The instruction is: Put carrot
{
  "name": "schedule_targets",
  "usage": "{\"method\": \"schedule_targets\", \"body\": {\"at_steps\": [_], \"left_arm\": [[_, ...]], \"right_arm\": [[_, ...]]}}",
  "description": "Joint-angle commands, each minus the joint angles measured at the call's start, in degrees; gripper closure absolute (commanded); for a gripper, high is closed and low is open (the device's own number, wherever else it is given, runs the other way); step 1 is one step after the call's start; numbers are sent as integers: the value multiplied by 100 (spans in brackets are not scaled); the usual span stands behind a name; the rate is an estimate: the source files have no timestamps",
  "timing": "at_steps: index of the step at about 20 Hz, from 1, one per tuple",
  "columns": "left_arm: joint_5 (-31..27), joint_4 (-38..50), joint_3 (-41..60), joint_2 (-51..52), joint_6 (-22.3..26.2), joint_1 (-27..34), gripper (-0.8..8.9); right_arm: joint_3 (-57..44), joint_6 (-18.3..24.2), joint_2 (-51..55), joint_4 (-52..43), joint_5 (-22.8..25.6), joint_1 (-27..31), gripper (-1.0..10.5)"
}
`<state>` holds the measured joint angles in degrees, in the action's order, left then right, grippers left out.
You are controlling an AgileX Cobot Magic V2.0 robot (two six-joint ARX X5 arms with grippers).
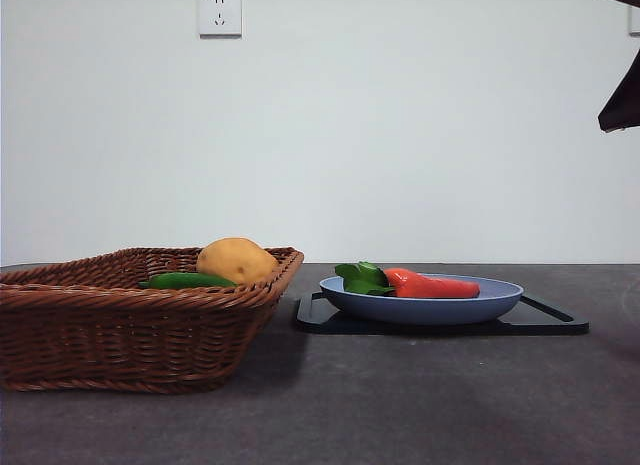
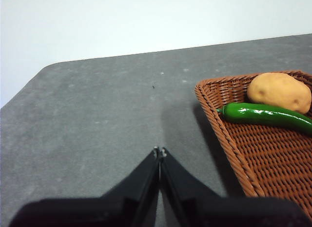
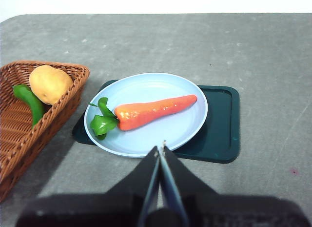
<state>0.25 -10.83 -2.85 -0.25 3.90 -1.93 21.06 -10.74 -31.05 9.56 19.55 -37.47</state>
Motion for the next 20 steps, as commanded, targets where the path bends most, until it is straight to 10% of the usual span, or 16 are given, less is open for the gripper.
{"method": "schedule_targets", "body": {"at_steps": [1, 20], "left_arm": [[-7, 42, 177, 17, -166, 15, 805], [0, 7, 208, 17, -240, 15, 805]], "right_arm": [[48, -76, -13, -52, 33, -37, 943], [48, 85, 46, -22, 35, -44, 943]]}}
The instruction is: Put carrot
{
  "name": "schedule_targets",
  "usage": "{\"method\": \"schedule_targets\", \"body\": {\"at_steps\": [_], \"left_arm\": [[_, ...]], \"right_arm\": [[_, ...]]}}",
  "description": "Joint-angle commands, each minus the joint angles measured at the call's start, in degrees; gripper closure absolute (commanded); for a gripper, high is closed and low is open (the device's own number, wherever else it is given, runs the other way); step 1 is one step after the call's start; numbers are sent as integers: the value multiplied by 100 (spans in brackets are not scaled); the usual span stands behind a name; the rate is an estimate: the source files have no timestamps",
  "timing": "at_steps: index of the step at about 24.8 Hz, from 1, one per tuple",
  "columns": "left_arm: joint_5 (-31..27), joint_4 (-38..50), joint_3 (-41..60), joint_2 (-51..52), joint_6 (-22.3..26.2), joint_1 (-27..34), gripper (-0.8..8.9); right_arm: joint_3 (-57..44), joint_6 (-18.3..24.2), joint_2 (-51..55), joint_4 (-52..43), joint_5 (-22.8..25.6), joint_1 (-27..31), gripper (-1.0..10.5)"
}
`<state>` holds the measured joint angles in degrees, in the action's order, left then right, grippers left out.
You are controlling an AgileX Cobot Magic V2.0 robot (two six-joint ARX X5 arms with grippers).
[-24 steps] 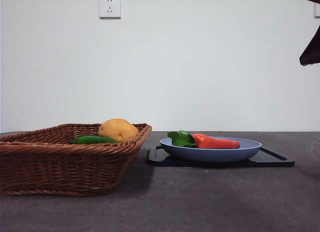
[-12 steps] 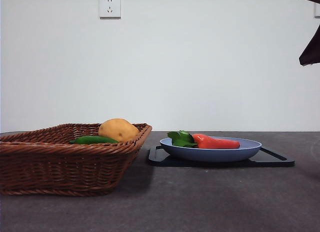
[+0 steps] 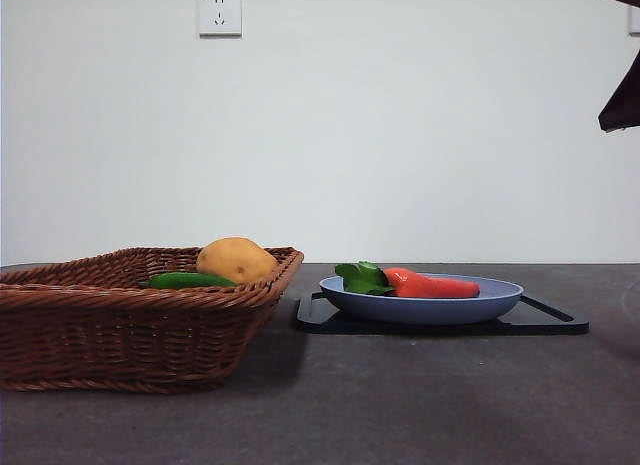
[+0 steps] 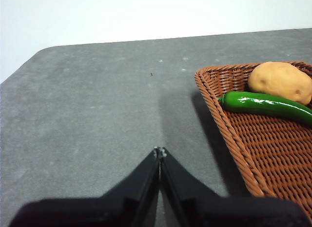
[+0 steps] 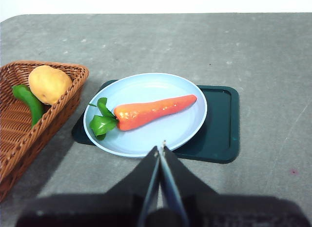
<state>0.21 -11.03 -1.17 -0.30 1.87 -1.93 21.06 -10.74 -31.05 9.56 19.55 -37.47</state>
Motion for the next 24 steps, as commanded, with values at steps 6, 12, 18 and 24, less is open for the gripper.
{"method": "schedule_targets", "body": {"at_steps": [6, 12, 18, 24], "left_arm": [[4, 26, 39, 22, -37, 15, 805], [4, 26, 39, 22, -37, 15, 805], [4, 26, 39, 22, -37, 15, 805], [4, 26, 39, 22, -37, 15, 805]], "right_arm": [[-341, 649, 1506, -42, -925, 1287, 943], [-1388, 761, 2461, -229, -2184, 2962, 943], [-1923, 785, 2918, -229, -2249, 3209, 943], [-2059, 896, 3108, -142, -2234, 3217, 943]]}}
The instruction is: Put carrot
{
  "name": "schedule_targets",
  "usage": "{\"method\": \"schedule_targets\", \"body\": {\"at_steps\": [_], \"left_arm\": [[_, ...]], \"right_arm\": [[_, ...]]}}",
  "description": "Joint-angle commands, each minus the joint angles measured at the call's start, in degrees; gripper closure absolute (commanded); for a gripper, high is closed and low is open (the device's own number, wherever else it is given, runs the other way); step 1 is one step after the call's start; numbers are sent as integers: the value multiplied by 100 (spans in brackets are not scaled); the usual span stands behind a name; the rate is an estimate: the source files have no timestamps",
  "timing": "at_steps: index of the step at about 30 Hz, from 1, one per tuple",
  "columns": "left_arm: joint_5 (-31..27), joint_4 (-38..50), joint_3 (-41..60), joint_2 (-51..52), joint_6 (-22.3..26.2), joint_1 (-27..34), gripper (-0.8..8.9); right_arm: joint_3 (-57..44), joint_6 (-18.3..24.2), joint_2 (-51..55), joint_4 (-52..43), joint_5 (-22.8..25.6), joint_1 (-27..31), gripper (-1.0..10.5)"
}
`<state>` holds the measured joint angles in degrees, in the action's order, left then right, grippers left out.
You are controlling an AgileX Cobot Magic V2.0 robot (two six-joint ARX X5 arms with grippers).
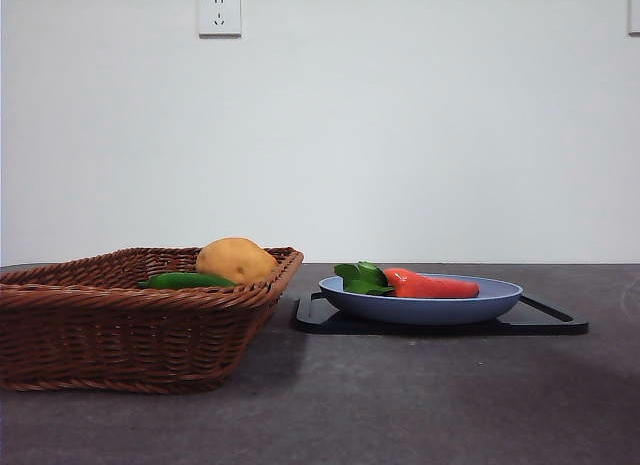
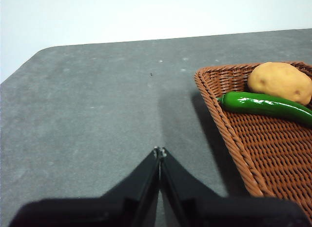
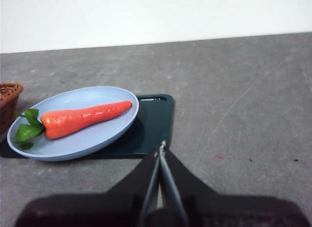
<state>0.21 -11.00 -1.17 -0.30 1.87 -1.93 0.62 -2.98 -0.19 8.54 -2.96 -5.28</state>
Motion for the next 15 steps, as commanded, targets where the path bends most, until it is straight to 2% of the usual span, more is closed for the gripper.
{"method": "schedule_targets", "body": {"at_steps": [1, 15], "left_arm": [[4, 24, 39, 22, -37, 15, 805], [4, 22, 39, 22, -37, 15, 805]], "right_arm": [[-15, 153, 22, -37, 20, -2, 943], [-15, 138, 20, -26, 31, -4, 943]]}}
